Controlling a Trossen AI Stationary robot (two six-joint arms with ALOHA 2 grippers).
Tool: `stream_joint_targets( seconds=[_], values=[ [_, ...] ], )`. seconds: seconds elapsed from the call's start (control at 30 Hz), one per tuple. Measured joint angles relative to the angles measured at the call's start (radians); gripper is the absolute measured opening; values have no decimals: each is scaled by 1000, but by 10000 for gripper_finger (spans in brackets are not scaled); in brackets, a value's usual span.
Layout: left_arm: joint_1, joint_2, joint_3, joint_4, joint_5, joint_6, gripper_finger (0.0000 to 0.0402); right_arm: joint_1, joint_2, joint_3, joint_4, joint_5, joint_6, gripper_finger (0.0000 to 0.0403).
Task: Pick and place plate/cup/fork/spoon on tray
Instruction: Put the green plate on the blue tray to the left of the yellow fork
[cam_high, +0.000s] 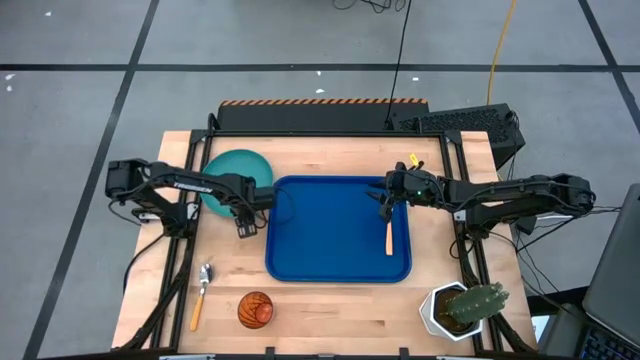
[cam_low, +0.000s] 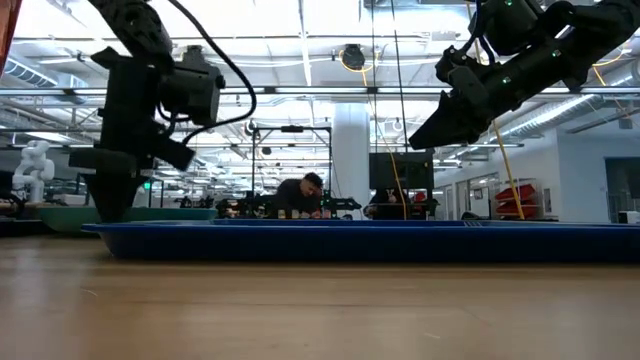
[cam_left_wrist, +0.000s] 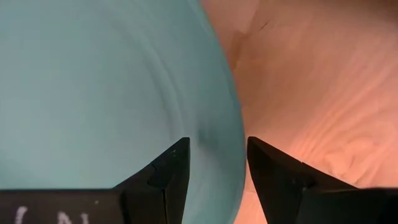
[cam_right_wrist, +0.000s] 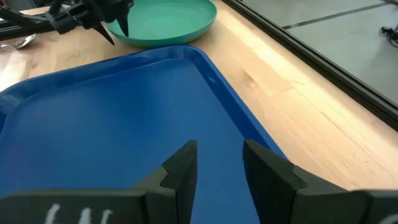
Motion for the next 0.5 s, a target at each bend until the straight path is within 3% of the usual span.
stream_joint_targets(
  seconds=[0.17,0.33,0.5],
  values=[
    [1,6,0,-1,0,-5,139,0,0,0,-2,0,-2,121],
    [13,4,2,-35,-22,-8,25,0,0,0,-13,0,-2,121],
    [21,4,12,-61,-51,-7,12,0,0,0,-16,0,1,121]
  ],
)
